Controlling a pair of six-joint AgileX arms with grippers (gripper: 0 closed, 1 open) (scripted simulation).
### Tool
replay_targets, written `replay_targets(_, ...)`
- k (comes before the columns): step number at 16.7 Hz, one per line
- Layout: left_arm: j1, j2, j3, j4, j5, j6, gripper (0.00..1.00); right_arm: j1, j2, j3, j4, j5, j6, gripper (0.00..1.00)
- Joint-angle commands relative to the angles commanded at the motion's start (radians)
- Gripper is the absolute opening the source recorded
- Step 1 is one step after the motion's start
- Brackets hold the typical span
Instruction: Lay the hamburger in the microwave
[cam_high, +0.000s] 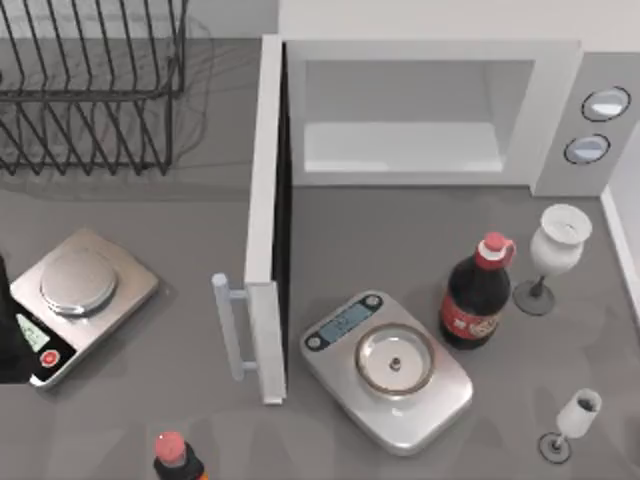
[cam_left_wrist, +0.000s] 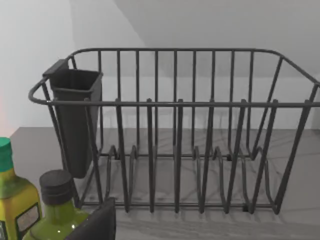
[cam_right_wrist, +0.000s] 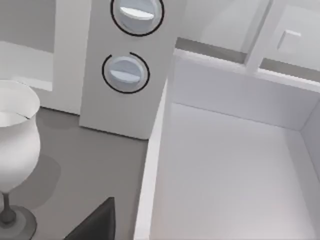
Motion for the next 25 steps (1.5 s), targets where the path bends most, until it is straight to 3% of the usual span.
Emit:
replay_targets(9, 0.0, 0.0, 0.0, 0.0, 0.0, 0.0, 1.0, 0.04, 0.795, 0.426, -0.53, 0.001, -0.699, 1.0)
replay_targets(13, 0.0, 0.0, 0.0, 0.0, 0.0, 0.0, 1.0, 0.054, 1.051, 0.565, -0.711, 0.001, -0.927, 1.0)
replay_targets(17, 0.0, 0.0, 0.0, 0.0, 0.0, 0.0, 1.0, 0.061, 1.146, 0.623, -0.789, 0.001, -1.019, 1.0)
replay_targets(25, 0.0, 0.0, 0.0, 0.0, 0.0, 0.0, 1.0, 0.035, 1.183, 0.59, -0.72, 0.003, -1.044, 1.0)
